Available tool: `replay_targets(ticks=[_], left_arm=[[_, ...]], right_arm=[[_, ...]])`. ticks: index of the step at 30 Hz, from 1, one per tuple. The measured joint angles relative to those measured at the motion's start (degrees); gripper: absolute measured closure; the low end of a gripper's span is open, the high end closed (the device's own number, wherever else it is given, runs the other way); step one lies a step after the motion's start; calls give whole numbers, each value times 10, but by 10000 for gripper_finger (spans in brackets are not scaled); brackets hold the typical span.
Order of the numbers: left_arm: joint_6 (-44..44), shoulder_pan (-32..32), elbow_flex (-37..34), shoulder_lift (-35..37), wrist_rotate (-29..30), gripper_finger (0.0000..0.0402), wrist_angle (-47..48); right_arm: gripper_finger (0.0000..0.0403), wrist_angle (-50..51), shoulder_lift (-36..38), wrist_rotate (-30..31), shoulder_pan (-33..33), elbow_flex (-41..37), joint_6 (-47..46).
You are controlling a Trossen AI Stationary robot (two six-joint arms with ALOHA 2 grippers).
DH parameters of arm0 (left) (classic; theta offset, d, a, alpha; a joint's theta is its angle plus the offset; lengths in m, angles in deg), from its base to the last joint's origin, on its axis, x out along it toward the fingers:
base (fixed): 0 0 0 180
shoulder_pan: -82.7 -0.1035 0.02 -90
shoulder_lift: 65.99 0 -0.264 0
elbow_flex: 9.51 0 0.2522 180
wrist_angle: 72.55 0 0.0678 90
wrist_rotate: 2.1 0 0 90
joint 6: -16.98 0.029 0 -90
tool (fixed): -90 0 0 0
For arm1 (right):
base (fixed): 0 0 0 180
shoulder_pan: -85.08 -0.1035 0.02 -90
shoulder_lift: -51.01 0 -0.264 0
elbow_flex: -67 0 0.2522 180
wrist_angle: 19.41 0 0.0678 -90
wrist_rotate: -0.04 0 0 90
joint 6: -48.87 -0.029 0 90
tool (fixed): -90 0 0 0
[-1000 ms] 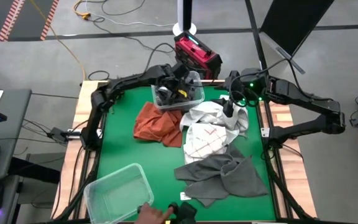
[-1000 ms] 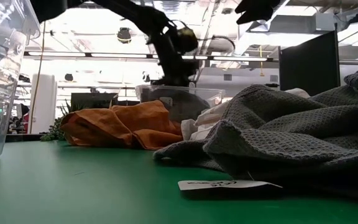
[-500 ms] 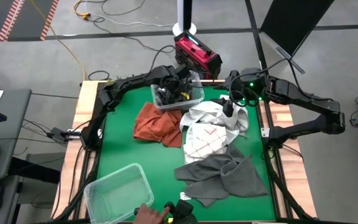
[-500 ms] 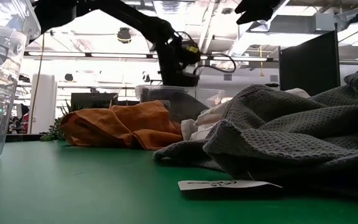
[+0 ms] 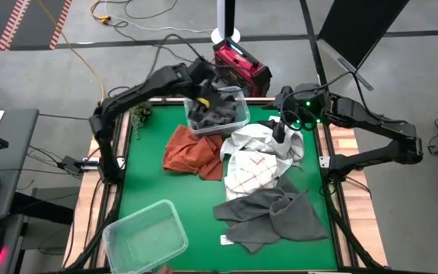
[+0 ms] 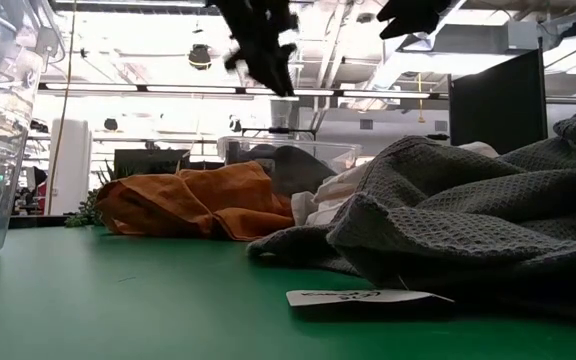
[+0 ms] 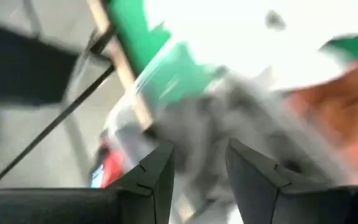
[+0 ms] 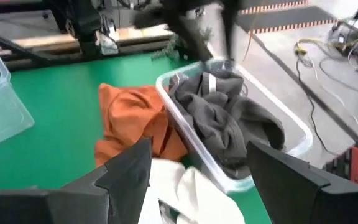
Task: Sort towels by color in basket
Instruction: Adjust the bottom transparent bin
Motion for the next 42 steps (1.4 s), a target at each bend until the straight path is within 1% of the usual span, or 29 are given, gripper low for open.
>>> replay_targets(ticks=[1,3,6,8,12,16,18,20,23,26,28,31,34,37,42], left_arm=[[-13,6,0,7,-25,269,22],[-34,27,0,15,-50,269,65],[-61,77,-1,18,-55,269,131],[-89,116,-1,18,-56,269,159],[-166,199,-1,18,-56,269,210],[-273,276,-1,18,-56,269,266],[-335,312,-2,18,-46,269,288],[-392,349,-13,19,-11,269,291],[-456,401,-42,18,53,269,302],[-514,438,-70,18,89,269,306],[-552,452,-86,18,90,269,305],[-639,462,-96,18,85,269,305],[-722,473,-96,23,42,269,304],[-811,491,-96,32,16,269,304],[-945,534,-113,45,14,268,304]], right_arm=[[111,-22,0,0,-1,-15,-1],[111,-81,0,0,-6,-67,-3],[111,-184,-9,-1,-10,-156,-16],[111,-236,-14,-2,-15,-203,-33],[111,-297,-18,-1,-34,-266,-74],[111,-343,-18,-2,-71,-309,-105],[111,-379,-18,-2,-92,-325,-113],[111,-401,-18,-1,-110,-336,-116],[111,-422,-18,6,-136,-342,-117],[111,-436,-18,22,-156,-342,-107],[111,-444,-18,28,-164,-342,-102],[111,-454,-18,29,-169,-342,-98],[111,-454,-19,29,-169,-342,-91],[111,-462,-28,31,-167,-342,-89],[111,-484,-59,32,-174,-342,-89]])
